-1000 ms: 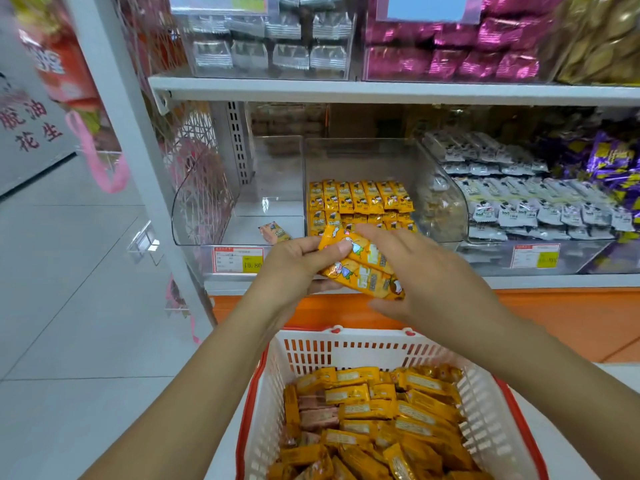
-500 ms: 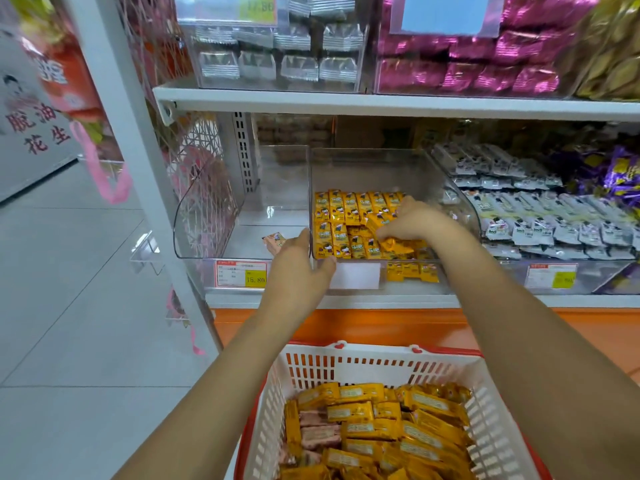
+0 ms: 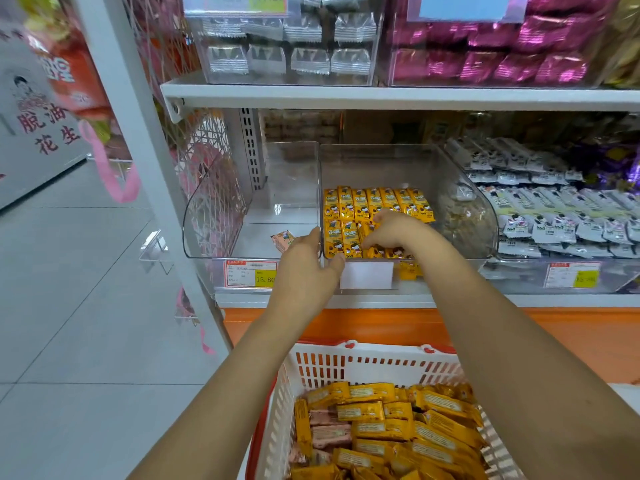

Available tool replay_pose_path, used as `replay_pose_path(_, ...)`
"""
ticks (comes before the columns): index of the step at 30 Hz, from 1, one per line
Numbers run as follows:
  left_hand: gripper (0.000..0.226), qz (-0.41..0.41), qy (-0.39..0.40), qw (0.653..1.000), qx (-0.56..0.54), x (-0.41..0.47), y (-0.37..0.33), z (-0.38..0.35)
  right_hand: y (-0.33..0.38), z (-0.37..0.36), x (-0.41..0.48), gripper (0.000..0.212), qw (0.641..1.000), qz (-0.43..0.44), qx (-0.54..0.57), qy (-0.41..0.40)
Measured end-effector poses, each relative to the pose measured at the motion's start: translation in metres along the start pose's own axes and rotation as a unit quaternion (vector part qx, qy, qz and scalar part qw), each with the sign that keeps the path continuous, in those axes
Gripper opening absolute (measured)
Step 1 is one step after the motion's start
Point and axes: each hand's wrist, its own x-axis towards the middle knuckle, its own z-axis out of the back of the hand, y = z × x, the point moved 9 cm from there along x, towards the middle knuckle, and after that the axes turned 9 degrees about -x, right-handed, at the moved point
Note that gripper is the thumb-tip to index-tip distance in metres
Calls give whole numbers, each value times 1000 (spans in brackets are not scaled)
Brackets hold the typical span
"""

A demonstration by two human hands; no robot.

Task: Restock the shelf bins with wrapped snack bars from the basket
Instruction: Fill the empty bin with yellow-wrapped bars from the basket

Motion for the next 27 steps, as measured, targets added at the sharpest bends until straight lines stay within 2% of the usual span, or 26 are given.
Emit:
replay_pose_path(3,22,3,2,1000,-3,0,0,0,5,3,-7,51,999,32,1,0)
replay_pose_path(10,25,-9,7,1000,3,-2,-1,-1,1,-3,-11,81,997,48,6,61)
replay_pose_path(18,24,-15,12,1000,13,0,1,-1,3,3,-2,78,997,57,-54,21)
replay_pose_path(22,25,-18,17,1000,12,-3,-2,1,2,5,-5,77,998,62,-28,12)
replay_pose_path(24,27,-30,15,999,19,-9,-7,3,-1,14,-17,70,997,66,25,-27)
replay_pose_path(27,36,-75,-14,997,17,-25,-17,11,-7,43,-51,31,974,103,79,-187)
